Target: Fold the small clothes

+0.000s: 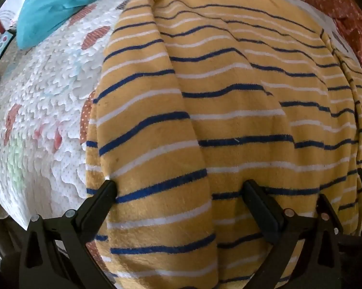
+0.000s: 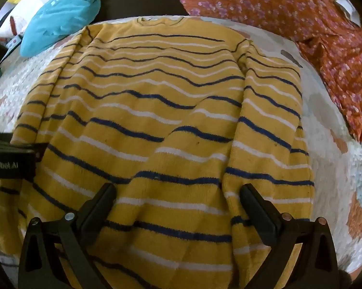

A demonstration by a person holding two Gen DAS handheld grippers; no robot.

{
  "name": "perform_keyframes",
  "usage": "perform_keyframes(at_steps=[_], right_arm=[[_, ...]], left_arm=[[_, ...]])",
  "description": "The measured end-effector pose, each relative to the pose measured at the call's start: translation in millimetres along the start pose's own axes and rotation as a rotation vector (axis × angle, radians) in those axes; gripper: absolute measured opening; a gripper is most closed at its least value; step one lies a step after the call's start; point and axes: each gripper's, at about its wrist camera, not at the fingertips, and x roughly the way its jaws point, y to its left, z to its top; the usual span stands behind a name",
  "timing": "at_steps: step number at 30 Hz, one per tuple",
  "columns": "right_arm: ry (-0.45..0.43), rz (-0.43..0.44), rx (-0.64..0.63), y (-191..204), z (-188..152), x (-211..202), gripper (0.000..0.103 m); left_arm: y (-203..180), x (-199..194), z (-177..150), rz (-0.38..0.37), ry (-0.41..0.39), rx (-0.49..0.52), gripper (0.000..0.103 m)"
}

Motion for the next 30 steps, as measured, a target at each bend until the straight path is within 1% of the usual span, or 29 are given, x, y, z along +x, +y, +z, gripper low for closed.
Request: perform_keyframes(at_steps=[3,4,5,7,8,9,12,15,18,19,21,22,23,24,26,27,28,30], right_arm=[[0.020,0.011,-0.016,-1,1,0,0.103],[0.025,0.013,-0.022,-1,2,0,0.103],[0.030,0.015,-0.027,-1,2,1,0.103],[0.037,0.016,-0.030,-1,3,2,0.103],[0.039,0.013,-0.031,0,3,2,0.103],[0.030,0.015,-0.023,6,3,2,0.103],[0.039,-0.002,-0.013,9,3,5,0.103],[0.042,-0.012,-0.003,12,3,6,0.103],[0.055,-0.023,0.007,13,3,6,0.103],[0.075,-0.020,0.010,9,3,6,0.103],[0.078,-0.024,0.019,9,2,5,0.103],[0.082,-0.029,0.026,10,1,5,0.103],[0.076,-0.020,0.036,9,1,5,0.103],[0.079,-0.002,0.048,9,3,5,0.103],[0.116,0.017,0.049,9,5,7,0.103],[0.137,0.050,0.060,8,8,8,0.103],[0.145,0.064,0.061,6,10,10,0.103],[0.155,0.060,0.050,5,13,12,0.103]], left_arm=[[-7,-2,8,0.003,0.039,0.004,0.103],[-8,1,17,0.003,0.050,0.008,0.103],[-17,3,16,0.001,0.032,0.013,0.103],[-15,-1,11,-0.008,0.046,0.016,0.103],[-9,-4,3,-0.016,0.051,0.031,0.103],[-8,-5,3,-0.021,0.049,0.033,0.103],[-1,-8,0,-0.039,0.030,0.032,0.103],[-3,-2,-2,-0.041,-0.012,0.004,0.103],[0,-4,-19,-0.048,-0.053,-0.012,0.103],[1,-7,-25,-0.051,-0.062,-0.012,0.103],[3,-12,-38,-0.060,-0.068,-0.011,0.103],[0,-11,-30,-0.057,-0.045,-0.017,0.103],[-3,-13,-26,-0.070,-0.023,-0.025,0.103],[-4,-15,-29,-0.083,-0.010,-0.026,0.103],[-5,-19,-37,-0.094,0.016,-0.027,0.103],[-6,-22,-38,-0.123,0.023,-0.032,0.103],[-7,-26,-41,-0.125,0.032,-0.032,0.103],[-10,-33,-50,-0.125,0.040,-0.030,0.103]])
